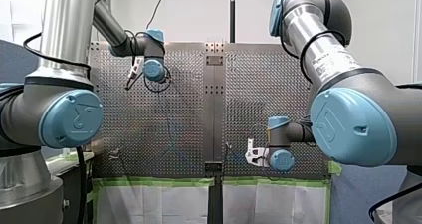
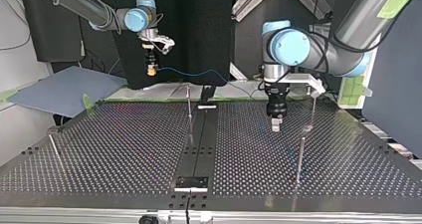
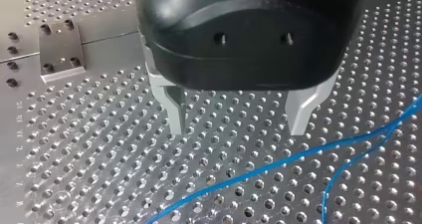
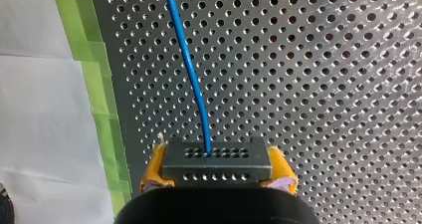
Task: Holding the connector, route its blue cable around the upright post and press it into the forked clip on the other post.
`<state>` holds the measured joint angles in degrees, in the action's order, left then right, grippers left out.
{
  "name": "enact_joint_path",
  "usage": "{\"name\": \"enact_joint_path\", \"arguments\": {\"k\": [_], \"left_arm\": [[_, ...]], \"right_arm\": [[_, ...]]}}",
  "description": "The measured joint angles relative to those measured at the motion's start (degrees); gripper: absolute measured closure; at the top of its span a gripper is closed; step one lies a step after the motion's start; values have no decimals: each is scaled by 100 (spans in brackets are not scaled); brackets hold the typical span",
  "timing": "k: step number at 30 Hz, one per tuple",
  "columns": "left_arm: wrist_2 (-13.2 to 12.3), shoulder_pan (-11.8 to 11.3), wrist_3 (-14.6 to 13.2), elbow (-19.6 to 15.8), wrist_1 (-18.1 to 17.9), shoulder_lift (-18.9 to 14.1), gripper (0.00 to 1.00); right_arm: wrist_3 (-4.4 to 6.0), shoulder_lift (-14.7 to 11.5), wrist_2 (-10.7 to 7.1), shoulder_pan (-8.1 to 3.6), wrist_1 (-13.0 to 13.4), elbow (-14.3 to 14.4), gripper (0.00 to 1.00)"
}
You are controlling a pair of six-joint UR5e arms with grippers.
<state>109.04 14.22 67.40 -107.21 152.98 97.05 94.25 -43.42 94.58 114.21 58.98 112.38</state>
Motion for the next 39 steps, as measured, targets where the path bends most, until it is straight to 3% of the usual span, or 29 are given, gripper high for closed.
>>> {"name": "enact_joint_path", "arguments": {"k": [7, 15, 33, 39], "left_arm": [[273, 24, -45, 0, 125, -63, 1], [299, 24, -85, 117, 404, -61, 1], [-469, 27, 352, 149, 508, -60, 1], [-355, -3, 346, 149, 504, -60, 1]], "right_arm": [[-8, 2, 0, -4, -7, 0, 100], [-24, 1, 0, -6, -34, 0, 100], [-28, 0, 0, -6, -66, 0, 100], [-33, 2, 0, -8, -70, 0, 100]]}}
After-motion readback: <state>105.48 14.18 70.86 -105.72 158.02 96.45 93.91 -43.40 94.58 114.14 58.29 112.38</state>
